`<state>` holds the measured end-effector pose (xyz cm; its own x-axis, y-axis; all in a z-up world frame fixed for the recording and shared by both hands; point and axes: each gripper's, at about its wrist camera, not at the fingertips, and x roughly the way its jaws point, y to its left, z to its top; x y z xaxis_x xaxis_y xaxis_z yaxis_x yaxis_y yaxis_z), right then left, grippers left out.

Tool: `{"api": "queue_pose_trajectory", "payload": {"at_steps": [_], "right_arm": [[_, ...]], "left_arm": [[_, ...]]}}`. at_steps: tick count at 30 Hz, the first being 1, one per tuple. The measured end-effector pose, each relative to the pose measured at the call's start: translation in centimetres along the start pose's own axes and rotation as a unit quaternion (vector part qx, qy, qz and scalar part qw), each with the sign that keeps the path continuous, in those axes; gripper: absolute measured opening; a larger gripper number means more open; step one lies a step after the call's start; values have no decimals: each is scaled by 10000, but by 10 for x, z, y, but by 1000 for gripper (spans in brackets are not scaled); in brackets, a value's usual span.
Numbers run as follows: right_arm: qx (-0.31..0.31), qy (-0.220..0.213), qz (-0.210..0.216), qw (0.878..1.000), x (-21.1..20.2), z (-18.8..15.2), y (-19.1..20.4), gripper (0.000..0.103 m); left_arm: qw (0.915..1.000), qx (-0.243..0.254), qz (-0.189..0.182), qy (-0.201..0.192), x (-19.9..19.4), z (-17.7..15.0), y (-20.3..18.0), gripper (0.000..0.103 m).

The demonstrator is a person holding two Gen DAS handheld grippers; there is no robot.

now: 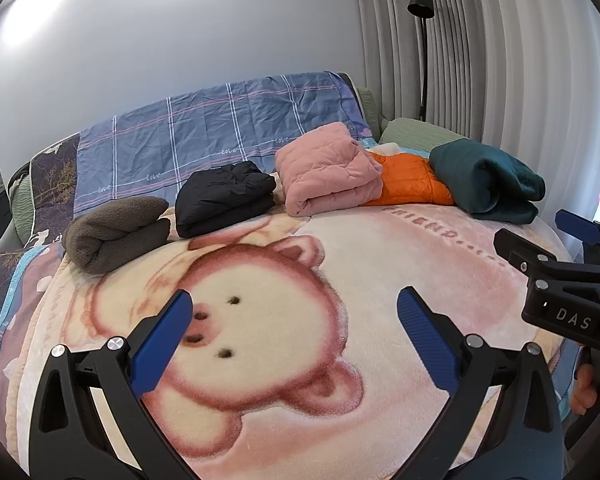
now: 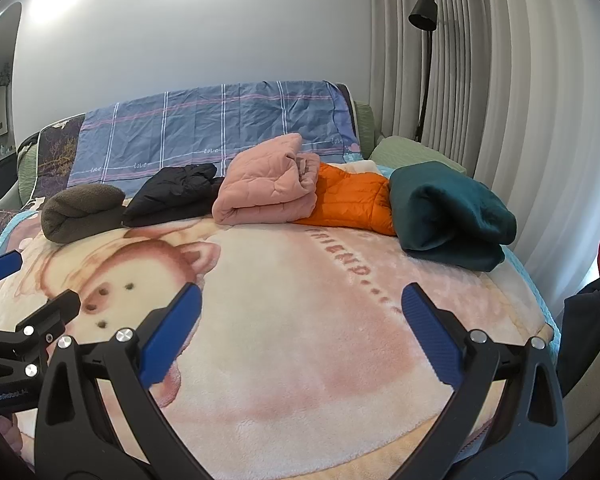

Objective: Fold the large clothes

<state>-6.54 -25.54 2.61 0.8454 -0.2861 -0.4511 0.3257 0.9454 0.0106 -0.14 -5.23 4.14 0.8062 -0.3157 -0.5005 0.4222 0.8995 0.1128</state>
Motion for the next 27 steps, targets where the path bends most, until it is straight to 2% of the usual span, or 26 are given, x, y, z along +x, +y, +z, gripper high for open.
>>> {"api": "queue_pose_trajectory", "payload": {"at_steps": [27], "right_arm": [[-9, 42, -14, 10000, 4, -3, 1, 101]], "left_arm": [[9999, -38, 2, 113, 3, -4, -1, 102]]}}
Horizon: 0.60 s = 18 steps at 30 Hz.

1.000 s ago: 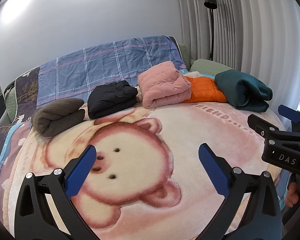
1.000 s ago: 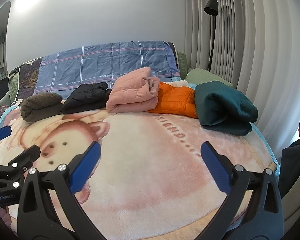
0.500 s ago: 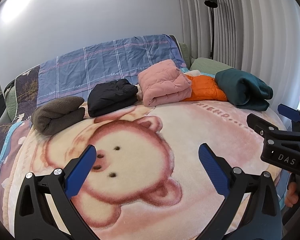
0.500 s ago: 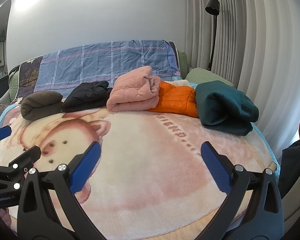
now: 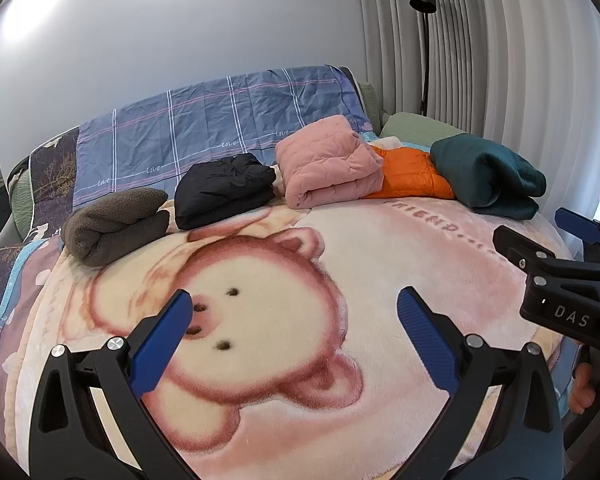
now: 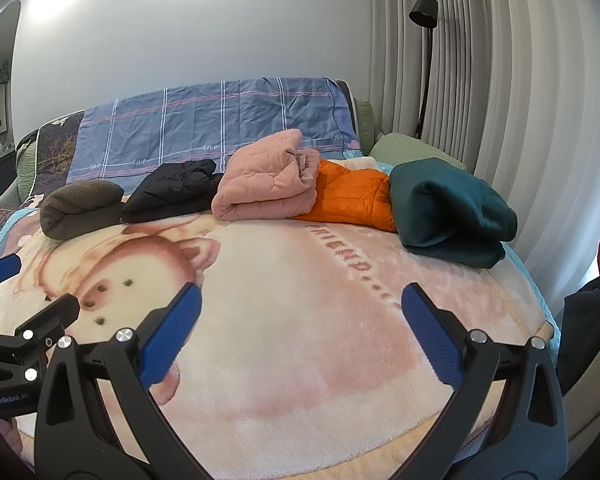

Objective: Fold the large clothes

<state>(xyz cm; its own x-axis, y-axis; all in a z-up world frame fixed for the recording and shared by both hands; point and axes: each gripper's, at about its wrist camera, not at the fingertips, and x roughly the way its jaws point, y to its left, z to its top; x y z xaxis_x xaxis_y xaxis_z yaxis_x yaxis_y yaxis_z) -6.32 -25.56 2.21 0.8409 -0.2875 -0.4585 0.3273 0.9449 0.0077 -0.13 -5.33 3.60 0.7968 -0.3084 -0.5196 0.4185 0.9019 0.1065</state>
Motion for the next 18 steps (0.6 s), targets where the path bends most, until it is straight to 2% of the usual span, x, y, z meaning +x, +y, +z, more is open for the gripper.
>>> {"api": "queue_pose_trajectory", "payload": {"at_steps": [18], "right_arm": [[23, 25, -6, 10000, 3, -4, -4, 101]], "left_arm": [[10000, 19, 2, 31, -1, -3, -2, 102]]}}
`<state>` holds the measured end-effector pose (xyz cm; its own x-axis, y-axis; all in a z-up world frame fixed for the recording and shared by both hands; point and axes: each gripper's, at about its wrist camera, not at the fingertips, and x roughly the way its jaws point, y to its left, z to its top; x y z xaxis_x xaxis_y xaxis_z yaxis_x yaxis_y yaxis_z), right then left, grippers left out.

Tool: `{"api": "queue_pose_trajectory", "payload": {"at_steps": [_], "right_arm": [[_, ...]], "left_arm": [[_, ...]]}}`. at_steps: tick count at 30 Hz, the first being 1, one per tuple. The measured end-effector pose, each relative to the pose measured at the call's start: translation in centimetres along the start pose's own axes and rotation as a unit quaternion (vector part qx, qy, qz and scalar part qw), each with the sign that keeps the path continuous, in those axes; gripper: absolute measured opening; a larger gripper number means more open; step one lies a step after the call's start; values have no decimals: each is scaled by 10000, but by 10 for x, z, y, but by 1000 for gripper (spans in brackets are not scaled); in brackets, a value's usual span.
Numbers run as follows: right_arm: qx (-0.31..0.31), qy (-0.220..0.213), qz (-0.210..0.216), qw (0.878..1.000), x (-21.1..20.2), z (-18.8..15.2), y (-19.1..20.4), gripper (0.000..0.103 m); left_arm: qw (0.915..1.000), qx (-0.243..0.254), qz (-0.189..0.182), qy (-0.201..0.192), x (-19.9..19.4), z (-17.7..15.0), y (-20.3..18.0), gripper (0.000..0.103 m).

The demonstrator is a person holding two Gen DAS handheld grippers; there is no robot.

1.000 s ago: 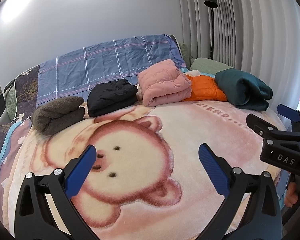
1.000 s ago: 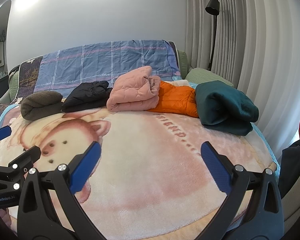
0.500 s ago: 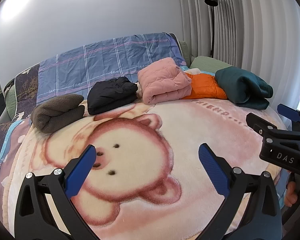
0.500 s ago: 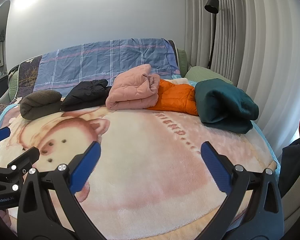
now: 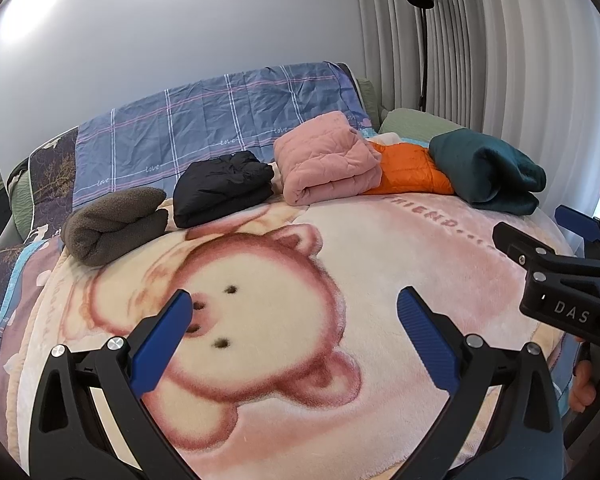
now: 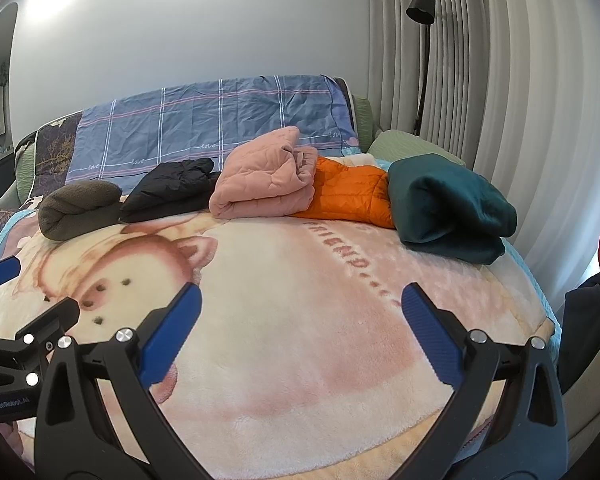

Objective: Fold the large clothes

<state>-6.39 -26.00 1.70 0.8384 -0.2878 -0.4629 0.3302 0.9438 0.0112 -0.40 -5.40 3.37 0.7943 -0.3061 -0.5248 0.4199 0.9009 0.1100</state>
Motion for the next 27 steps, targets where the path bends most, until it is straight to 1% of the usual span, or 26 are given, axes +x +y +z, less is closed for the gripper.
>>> {"api": "queue_pose_trajectory", "payload": {"at_steps": [27], "right_arm": [[-7, 28, -10, 10000, 0, -1, 0, 101]], "left_arm": [[9999, 58, -1, 108, 3, -2, 3, 102]]}}
